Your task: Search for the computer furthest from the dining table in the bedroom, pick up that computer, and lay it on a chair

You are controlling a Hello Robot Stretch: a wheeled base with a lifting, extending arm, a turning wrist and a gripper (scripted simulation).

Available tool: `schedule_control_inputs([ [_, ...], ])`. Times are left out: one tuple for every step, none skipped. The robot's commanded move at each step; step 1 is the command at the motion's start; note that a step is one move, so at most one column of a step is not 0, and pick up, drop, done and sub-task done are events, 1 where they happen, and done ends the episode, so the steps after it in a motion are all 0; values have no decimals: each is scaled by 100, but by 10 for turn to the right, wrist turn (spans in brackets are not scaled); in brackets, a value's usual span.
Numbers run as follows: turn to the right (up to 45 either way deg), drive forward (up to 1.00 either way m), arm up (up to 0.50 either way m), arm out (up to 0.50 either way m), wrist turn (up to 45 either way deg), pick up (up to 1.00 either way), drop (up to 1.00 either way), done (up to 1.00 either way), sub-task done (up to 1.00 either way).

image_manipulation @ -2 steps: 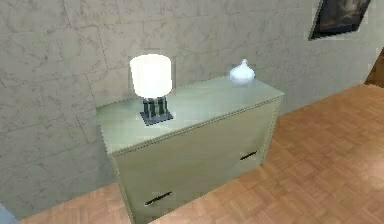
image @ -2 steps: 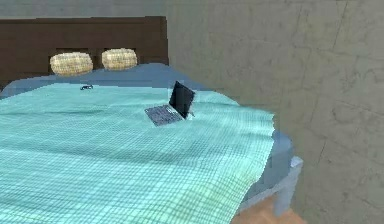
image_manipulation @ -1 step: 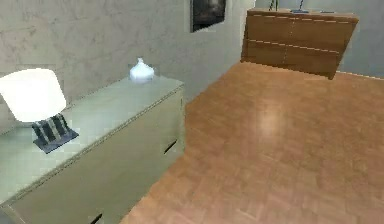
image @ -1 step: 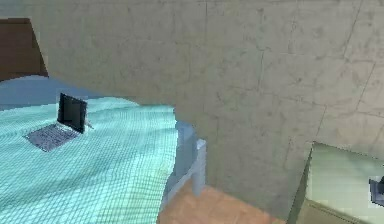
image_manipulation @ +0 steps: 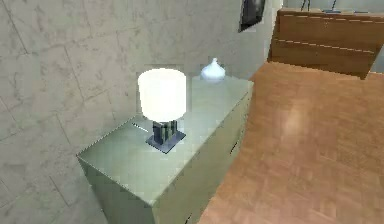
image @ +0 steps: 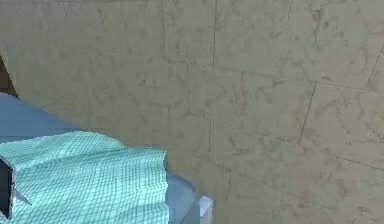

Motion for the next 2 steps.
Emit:
schedule_control_inputs([
  [-450, 0, 0, 0, 0, 0, 0, 0, 0],
  [-450, 0, 0, 0, 0, 0, 0, 0, 0],
])
